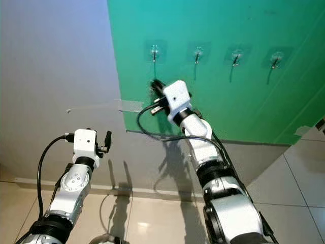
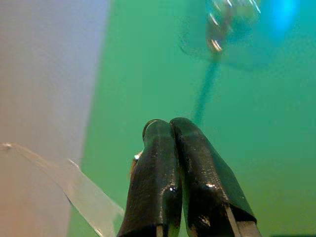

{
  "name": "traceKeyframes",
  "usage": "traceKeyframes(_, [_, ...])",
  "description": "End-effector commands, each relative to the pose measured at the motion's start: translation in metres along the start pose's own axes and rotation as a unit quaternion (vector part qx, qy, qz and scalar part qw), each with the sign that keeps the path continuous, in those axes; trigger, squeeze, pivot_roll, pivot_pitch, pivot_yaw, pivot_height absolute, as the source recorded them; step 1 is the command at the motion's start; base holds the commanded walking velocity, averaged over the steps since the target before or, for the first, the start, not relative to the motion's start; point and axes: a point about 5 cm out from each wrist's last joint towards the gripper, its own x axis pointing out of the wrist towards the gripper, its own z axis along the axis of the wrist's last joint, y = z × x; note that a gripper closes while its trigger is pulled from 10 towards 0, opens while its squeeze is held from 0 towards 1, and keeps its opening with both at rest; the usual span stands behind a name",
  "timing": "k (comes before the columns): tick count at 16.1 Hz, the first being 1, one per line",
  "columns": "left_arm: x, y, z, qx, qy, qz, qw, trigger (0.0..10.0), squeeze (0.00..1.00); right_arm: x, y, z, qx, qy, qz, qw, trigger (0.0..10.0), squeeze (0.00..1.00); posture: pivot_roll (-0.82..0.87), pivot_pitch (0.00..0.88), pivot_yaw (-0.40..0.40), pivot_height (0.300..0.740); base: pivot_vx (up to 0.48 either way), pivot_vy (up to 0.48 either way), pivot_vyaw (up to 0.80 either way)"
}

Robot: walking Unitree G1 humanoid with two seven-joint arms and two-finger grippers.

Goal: Hang keys on a hook

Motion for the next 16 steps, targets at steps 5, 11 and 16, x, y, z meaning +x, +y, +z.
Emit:
traceKeyframes(5, [0.004,-0.004,0.006,0.005,-0.006,-0.010,1.000,10.0,0.00,0.010,0.008,0.039,-0.042,-0.087,0.063,0.993,0.0,0.00,-0.01,0.000,-0.011,0.740,0.000,0.000,0.00])
traceKeyframes(11, [0.006,-0.005,0.007,0.006,-0.008,-0.012,1.000,10.0,0.00,0.031,-0.008,0.090,-0.080,-0.165,0.055,0.981,0.0,0.00,0.00,0.000,-0.014,0.740,0.000,0.000,0.00])
traceKeyframes(16, [0.005,-0.003,0.006,0.006,-0.007,-0.008,1.000,10.0,0.00,0.041,-0.033,0.082,-0.076,-0.121,-0.006,0.990,0.0,0.00,0.01,0.000,-0.019,0.740,0.000,0.000,0.00])
